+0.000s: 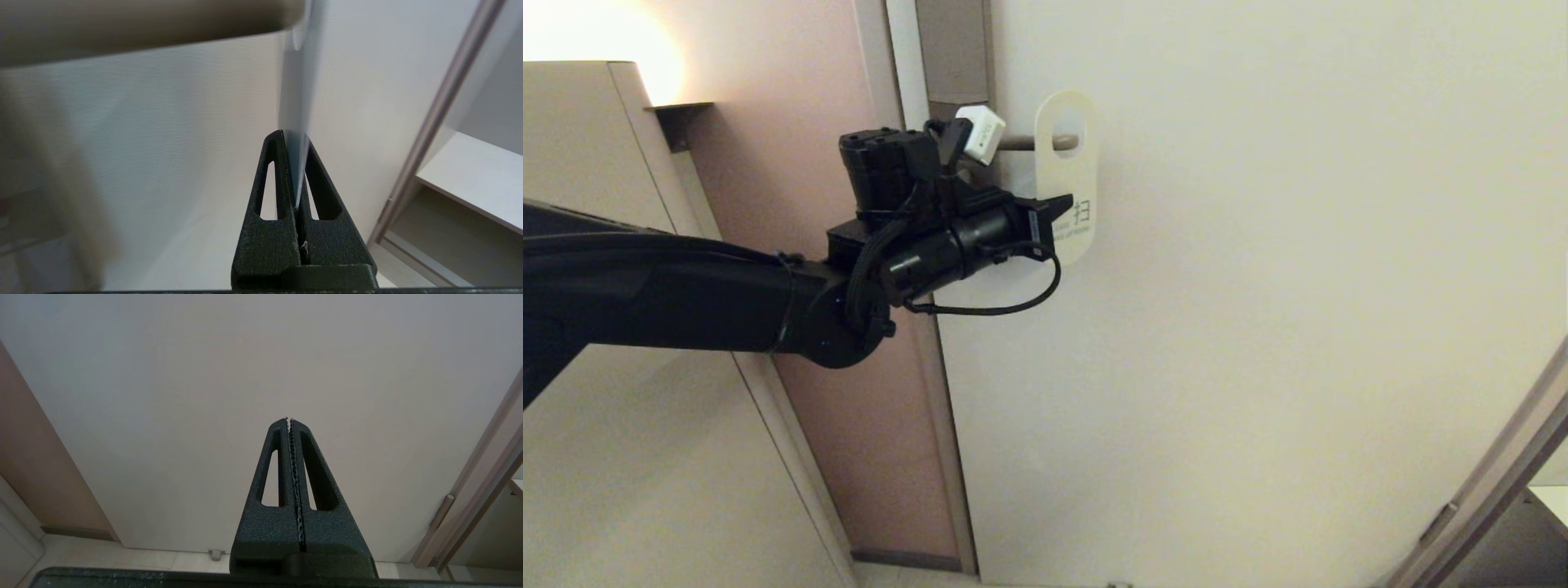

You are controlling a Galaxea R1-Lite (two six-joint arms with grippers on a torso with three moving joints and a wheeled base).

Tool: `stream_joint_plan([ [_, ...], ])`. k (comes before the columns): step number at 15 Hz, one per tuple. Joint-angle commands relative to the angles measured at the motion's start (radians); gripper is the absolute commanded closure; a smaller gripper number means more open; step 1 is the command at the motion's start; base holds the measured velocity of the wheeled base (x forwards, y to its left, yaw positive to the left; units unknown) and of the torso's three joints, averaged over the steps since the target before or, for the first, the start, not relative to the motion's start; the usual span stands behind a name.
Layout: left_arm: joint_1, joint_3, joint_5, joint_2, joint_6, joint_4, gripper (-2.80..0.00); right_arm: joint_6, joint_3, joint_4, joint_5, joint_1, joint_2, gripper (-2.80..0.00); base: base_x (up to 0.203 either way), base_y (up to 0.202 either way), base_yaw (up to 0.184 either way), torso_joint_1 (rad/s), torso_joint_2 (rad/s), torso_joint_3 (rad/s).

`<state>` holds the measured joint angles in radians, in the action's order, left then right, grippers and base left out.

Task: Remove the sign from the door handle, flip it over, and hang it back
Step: Take down the sign, then hand it to the other hand

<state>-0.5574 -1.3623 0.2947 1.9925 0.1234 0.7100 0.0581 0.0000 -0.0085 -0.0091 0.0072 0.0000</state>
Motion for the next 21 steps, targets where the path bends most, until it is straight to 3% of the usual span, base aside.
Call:
stream_joint_plan([
  [1, -0.016, -0.003, 0.001, 0.009, 0.001, 0.005, 0.0, 0.0, 0.0, -0.001, 0.0, 0.0, 0.002, 0.0, 0.0, 0.0, 0.0, 0.0, 0.0, 0.0],
  [10, -0.104, 0.023, -0.014, -0.025, 0.001, 0.005, 0.0, 0.0, 0.0, -0.001, 0.0, 0.0, 0.001, 0.0, 0.0, 0.0, 0.0, 0.0, 0.0, 0.0],
  [15, -0.175, 0.157, -0.013, -0.118, -0.001, 0.011, 0.0, 0.0, 0.0, -0.001, 0.0, 0.0, 0.0, 0.0, 0.0, 0.0, 0.0, 0.0, 0.0, 0.0],
  [21, -0.173, 0.324, 0.02, -0.233, 0.005, 0.012, 0.0, 0.0, 0.0, -0.001, 0.0, 0.0, 0.002, 0.0, 0.0, 0.0, 0.0, 0.0, 0.0, 0.0],
])
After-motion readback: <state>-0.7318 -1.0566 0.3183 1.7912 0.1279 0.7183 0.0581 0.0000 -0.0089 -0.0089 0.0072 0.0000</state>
